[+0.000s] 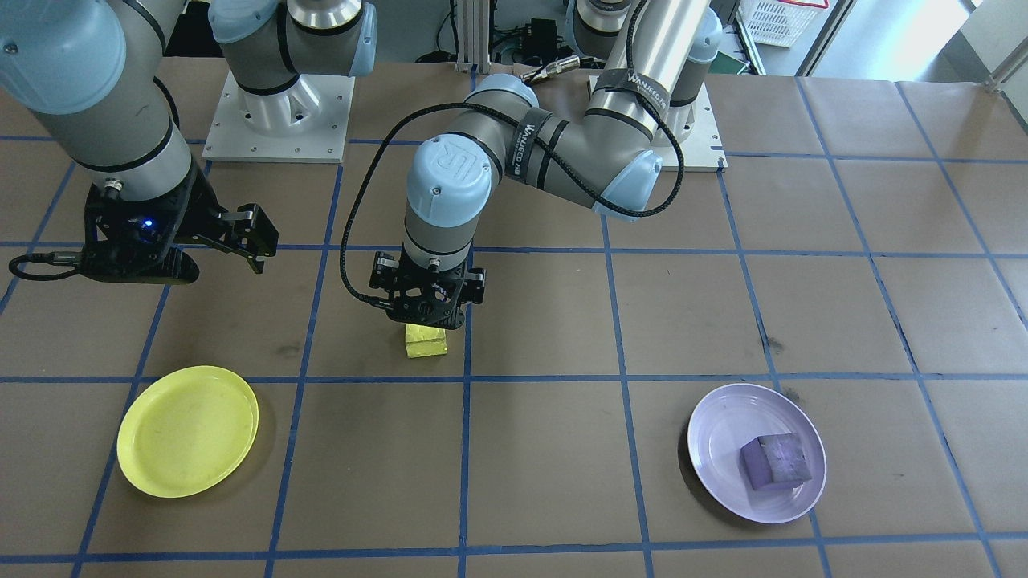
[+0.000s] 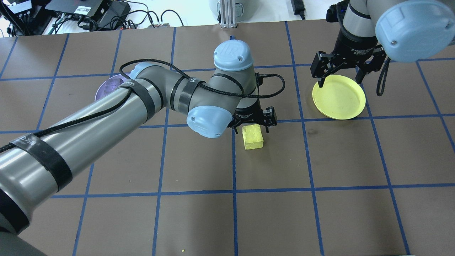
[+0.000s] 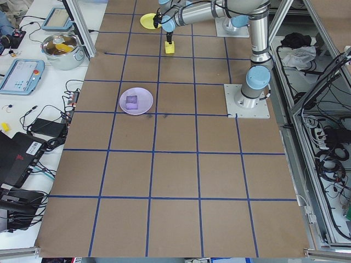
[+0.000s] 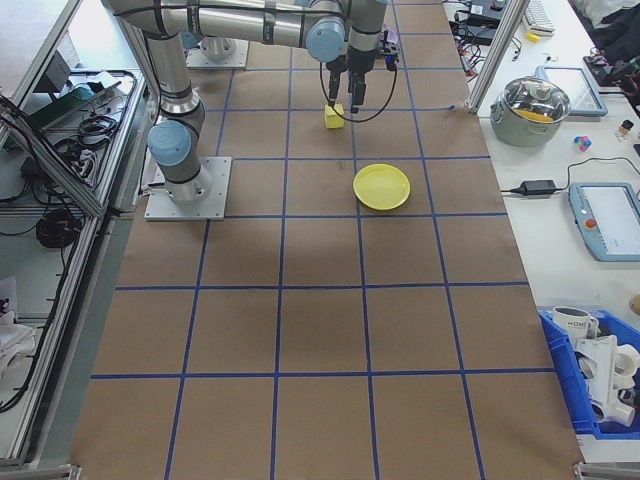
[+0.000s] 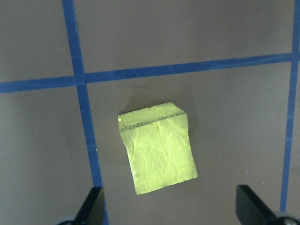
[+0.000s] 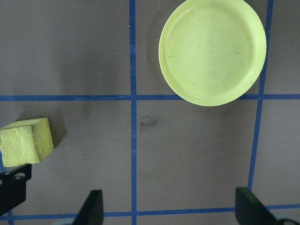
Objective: Sort blocks by color into plates
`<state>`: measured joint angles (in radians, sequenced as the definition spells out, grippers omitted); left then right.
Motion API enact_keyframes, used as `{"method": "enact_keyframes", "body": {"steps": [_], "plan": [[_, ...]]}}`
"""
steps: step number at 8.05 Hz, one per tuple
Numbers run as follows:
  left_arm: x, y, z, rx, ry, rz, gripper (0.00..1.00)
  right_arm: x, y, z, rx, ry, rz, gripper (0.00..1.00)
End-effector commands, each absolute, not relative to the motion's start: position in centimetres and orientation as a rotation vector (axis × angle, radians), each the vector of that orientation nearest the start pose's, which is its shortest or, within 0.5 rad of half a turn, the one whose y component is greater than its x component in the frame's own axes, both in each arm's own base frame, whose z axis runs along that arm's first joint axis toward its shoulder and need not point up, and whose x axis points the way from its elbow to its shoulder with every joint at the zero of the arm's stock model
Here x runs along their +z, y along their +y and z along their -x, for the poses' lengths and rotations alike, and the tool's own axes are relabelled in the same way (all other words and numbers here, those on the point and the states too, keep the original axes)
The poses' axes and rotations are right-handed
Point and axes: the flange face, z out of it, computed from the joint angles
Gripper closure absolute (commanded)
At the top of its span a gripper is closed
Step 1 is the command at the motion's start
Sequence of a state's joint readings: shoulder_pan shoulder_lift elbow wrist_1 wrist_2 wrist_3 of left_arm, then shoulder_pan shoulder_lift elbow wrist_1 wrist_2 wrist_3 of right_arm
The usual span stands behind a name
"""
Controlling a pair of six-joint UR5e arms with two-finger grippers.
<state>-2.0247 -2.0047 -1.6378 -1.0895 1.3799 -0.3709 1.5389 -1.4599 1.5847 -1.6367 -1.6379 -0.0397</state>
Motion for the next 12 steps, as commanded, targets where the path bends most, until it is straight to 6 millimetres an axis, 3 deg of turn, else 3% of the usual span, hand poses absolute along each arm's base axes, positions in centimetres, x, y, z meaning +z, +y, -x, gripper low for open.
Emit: {"method": "enact_keyframes", "body": {"steps": [1,2,3,4,6,7,8,10,11,12], "plan": [[29.4,-51.3,36.1,0.11,3.324,-0.251,0.0,43.5,-53.3,-11.3,0.071,3.191,0.019,0.0],[31.2,-53.5,31.5,0.121,3.324,-0.202,0.0,43.8,-53.1,-11.3,0.062,3.19,0.023,0.0],[34.8,-55.2,27.2,0.152,3.305,-0.233,0.0,43.9,-52.9,-11.5,0.059,3.189,0.033,0.0],[38.2,-56.9,24.3,0.173,3.183,-0.266,0.0,43.5,-53.0,-11.9,0.064,3.19,0.048,0.0],[47.1,-57.7,24.1,0.074,3.162,-0.266,0.0,42.9,-53.4,-13.6,0.066,3.044,0.157,0.0],[49.2,-57.1,23.9,0.032,3.15,-0.271,0.0,42.3,-53.7,-13.9,0.065,2.992,0.371,0.0],[51.5,-55.9,23.6,-0.032,3.141,-0.273,0.0,42.1,-53.6,-14.0,0.07,2.986,0.395,0.0],[57.0,-52.2,22.4,-0.188,3.092,-0.282,0.0,38.1,-53.3,-16.2,0.195,2.965,0.457,0.0],[58.6,-51.1,22.2,-0.23,3.099,-0.282,0.0,36.2,-53.0,-18.1,0.227,2.958,0.465,0.0],[59.6,-50.1,22.0,-0.257,3.095,-0.279,0.0,35.5,-52.9,-19.2,0.236,2.989,0.318,0.0]]}}
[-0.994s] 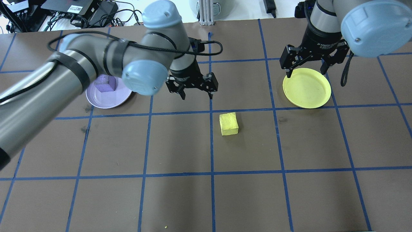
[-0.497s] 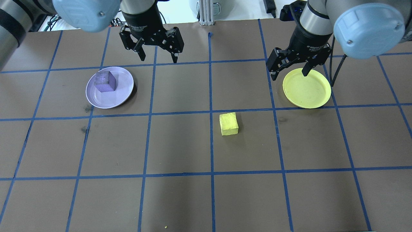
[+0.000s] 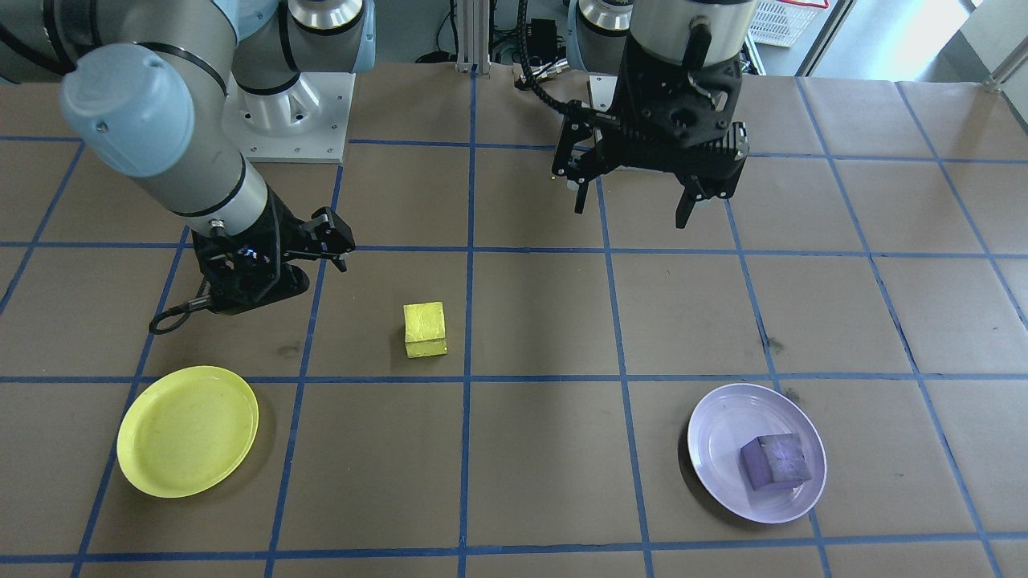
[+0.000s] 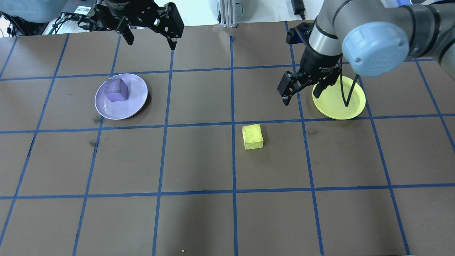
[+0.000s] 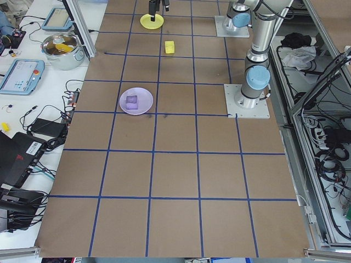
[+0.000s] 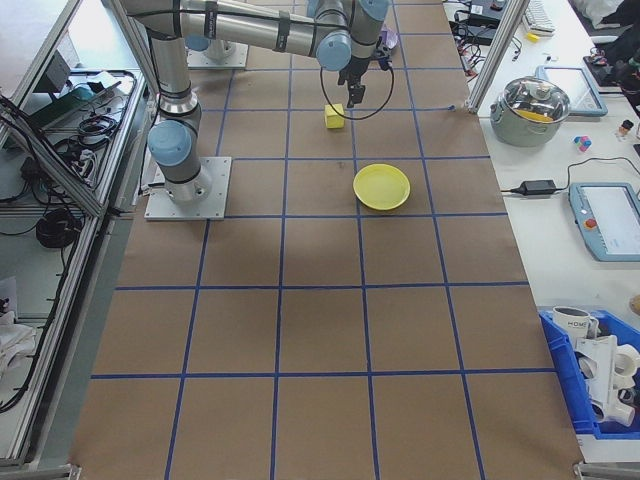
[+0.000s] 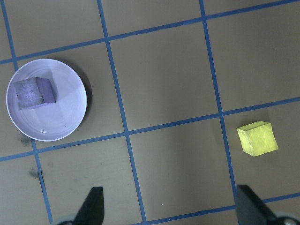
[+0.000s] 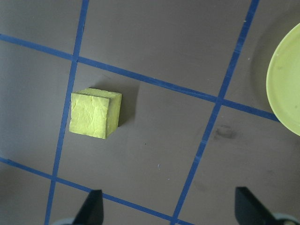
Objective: Sort blocks by color into plates
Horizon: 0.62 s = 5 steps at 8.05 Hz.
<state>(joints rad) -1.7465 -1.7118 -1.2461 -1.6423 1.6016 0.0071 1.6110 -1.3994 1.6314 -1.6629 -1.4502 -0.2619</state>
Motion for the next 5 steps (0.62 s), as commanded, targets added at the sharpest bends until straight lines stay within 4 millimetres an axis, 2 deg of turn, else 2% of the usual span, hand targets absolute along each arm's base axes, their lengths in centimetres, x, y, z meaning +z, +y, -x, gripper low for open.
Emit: {"method": "enact_keyframes", "body": {"steps": [1,2,3,4,5], "plan": [[60.3,-49.5,21.9,-0.281,3.09,-0.279,0.0,33.9,-52.6,-21.6,0.274,3.006,0.26,0.0],[59.6,-50.3,22.0,-0.269,3.098,-0.277,0.0,31.8,-52.7,-23.3,0.33,3.024,0.185,0.0],[58.9,-51.2,22.1,-0.279,3.089,-0.277,0.0,30.1,-52.8,-24.5,0.375,3.04,-0.001,0.0],[58.4,-51.4,22.1,-0.274,3.089,-0.277,0.0,28.4,-52.7,-25.8,0.42,3.048,-0.037,0.0],[59.2,-50.4,22.1,-0.297,3.094,-0.28,0.0,27.0,-52.6,-26.6,0.458,3.05,-0.021,0.0]]}}
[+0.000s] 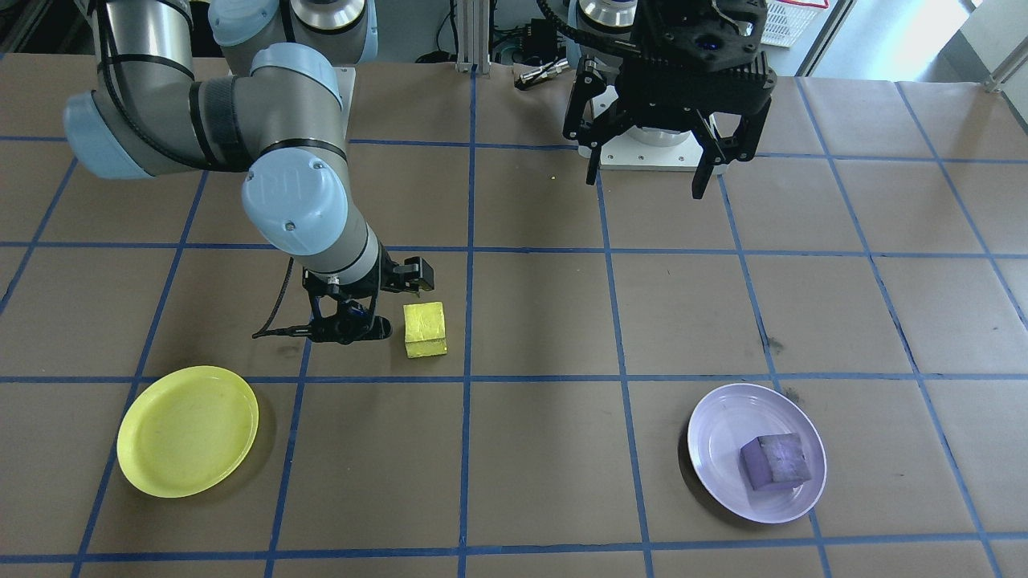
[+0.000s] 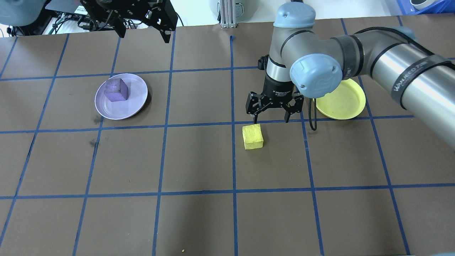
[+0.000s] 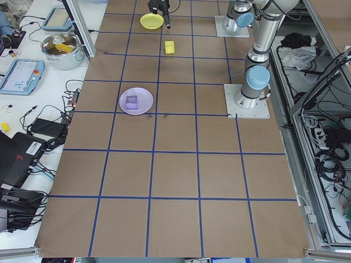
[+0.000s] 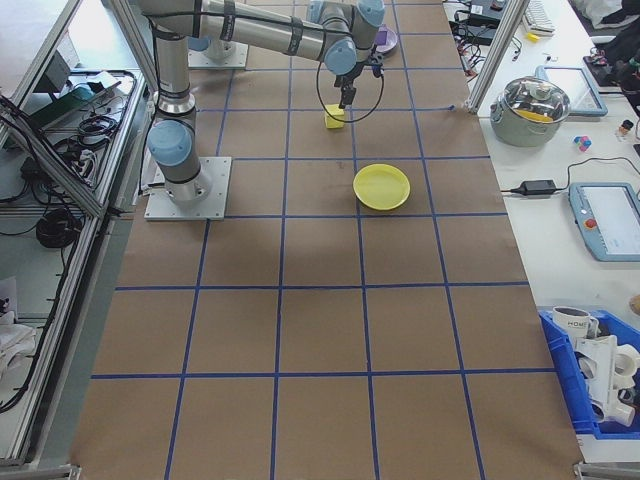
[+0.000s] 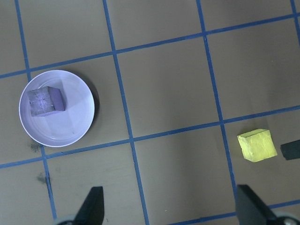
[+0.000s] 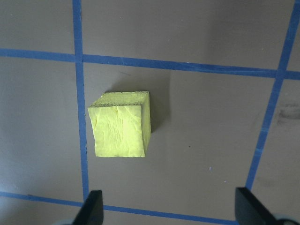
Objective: Sort blocks by color into plates
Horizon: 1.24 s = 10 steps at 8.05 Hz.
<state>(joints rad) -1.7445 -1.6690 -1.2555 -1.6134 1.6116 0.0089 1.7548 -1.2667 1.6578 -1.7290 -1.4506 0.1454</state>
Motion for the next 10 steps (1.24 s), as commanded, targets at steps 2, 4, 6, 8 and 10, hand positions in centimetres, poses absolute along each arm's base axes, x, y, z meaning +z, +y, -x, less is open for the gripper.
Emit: {"method": "enact_keyframes", "body": {"steps": [2,4,6,8,10], "plan": [[59.6,-49.7,22.0,-0.307,3.093,-0.299,0.0,23.7,-52.5,-27.9,0.548,3.053,0.001,0.0],[59.8,-49.6,21.9,-0.309,3.09,-0.301,0.0,22.0,-52.4,-28.8,0.575,3.053,0.027,0.0],[58.8,-49.2,21.9,-0.281,3.091,-0.302,0.0,19.8,-52.7,-29.8,0.571,3.056,0.054,0.0],[58.9,-48.6,21.7,-0.281,3.089,-0.304,0.0,19.3,-52.6,-30.0,0.586,3.059,0.044,0.0],[58.6,-48.7,21.8,-0.273,3.091,-0.304,0.0,19.0,-52.5,-30.0,0.595,3.059,0.055,0.0]]}}
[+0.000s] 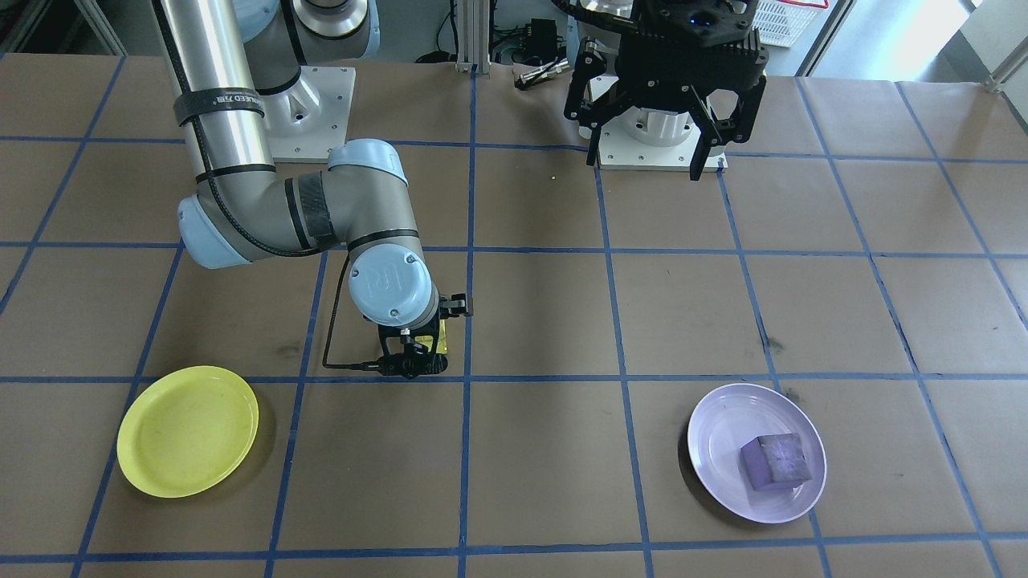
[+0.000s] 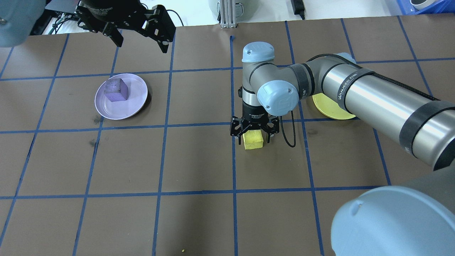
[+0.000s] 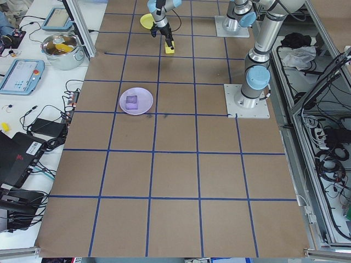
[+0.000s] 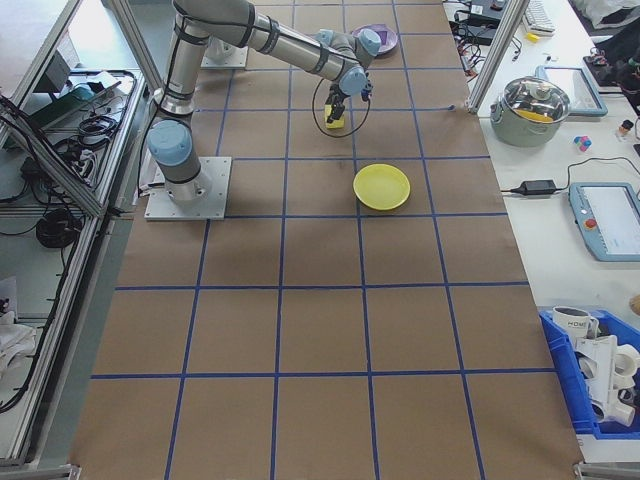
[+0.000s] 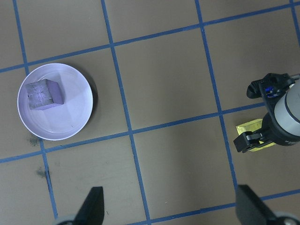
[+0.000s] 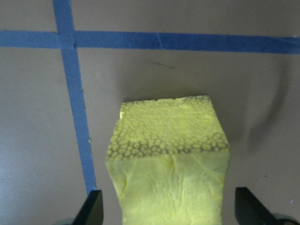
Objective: Sort blocks by color into plates
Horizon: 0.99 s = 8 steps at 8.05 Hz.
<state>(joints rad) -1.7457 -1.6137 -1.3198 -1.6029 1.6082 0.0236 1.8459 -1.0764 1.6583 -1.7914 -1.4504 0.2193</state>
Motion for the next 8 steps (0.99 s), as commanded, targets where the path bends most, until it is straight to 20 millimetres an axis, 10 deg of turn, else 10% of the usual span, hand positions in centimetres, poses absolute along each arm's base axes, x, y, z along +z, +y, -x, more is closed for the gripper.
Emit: {"method": "enact_keyframes", "body": {"steps": [1,3,5,8], "plan": [[58.5,-48.6,21.8,-0.269,3.093,-0.305,0.0,18.9,-52.7,-30.0,0.579,3.059,0.042,0.0],[58.1,-49.2,21.9,-0.259,3.093,-0.305,0.0,19.2,-53.4,-30.2,0.494,3.067,0.054,0.16],[58.2,-49.3,21.9,-0.278,3.094,-0.307,0.0,19.7,-54.7,-30.3,0.339,3.079,0.098,0.91],[58.3,-49.0,21.8,-0.28,3.093,-0.307,0.0,21.5,-55.3,-30.2,0.245,3.083,0.104,1.0]]}}
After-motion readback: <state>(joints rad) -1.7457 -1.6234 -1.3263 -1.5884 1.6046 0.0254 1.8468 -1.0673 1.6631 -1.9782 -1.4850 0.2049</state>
